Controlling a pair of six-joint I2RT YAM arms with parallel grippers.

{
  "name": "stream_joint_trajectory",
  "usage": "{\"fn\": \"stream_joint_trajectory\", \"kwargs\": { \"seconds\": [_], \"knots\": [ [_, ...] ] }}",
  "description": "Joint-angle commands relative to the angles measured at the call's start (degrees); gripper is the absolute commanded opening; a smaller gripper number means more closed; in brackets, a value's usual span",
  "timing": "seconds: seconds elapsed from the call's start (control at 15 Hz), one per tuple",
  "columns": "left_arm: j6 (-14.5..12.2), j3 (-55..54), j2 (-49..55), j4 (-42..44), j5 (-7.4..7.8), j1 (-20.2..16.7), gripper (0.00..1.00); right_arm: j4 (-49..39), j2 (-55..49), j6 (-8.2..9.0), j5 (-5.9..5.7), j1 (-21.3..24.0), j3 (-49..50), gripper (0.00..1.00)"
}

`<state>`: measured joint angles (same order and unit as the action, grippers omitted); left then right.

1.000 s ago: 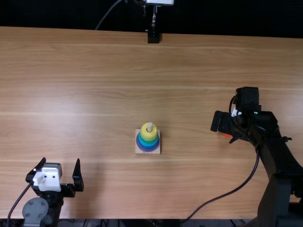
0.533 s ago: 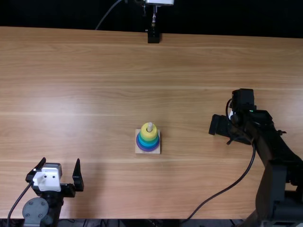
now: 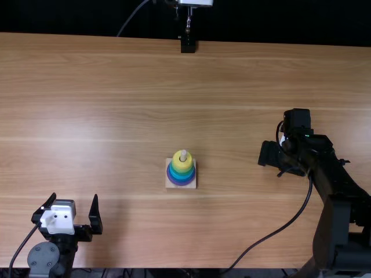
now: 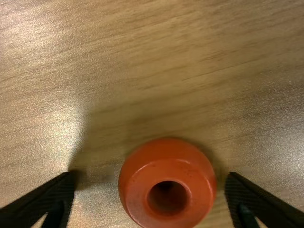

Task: Build the Hanoi tower: stack the rings onto the peg from bottom to top in this color order: purple, dark blue, light blue, dark green, light green, yellow, orange.

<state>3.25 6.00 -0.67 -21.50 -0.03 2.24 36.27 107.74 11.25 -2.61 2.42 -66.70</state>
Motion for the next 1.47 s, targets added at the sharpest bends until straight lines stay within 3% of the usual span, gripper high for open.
{"fn": "stream_joint_trajectory", "kwargs": {
  "seconds": [0.0, 0.13, 0.27, 0.67, 0.8, 1.07, 1.4],
  "knots": [
    [-0.08, -6.0, 0.67, -4.55, -0.49, -0.22, 1.0, 0.18, 2.21, -0.17, -0.97, 0.57, -0.8, 0.3],
    [-0.19, -6.0, 0.67, -4.55, -0.49, -0.22, 1.0, 0.18, 2.3, -0.17, -0.97, 0.49, -0.72, 0.12],
    [-0.08, -6.0, 0.67, -4.55, -0.49, -0.22, 1.0, 0.18, 2.21, -0.49, -1.08, 0.4, -0.8, 0.02],
    [-0.08, -6.0, 0.67, -4.55, -0.49, -0.22, 1.0, 3.76, 0.1, -0.59, -0.87, -0.39, -6.08, 0.02],
    [-0.19, -6.0, 0.67, -4.55, -0.49, -0.22, 1.0, 11.88, -5.44, -0.59, -0.55, -3.47, -10.03, 0.02],
    [-0.08, -6.0, 0.67, -4.55, -0.49, -0.22, 1.0, 25.38, -6.58, -0.8, 0.08, -13.05, -18.21, 0.02],
    [-0.19, -6.0, 0.67, -4.55, -0.49, -0.22, 1.0, 35.72, -6.41, -1.33, 0.19, -23.25, -31.65, 0.02]
  ]
}}
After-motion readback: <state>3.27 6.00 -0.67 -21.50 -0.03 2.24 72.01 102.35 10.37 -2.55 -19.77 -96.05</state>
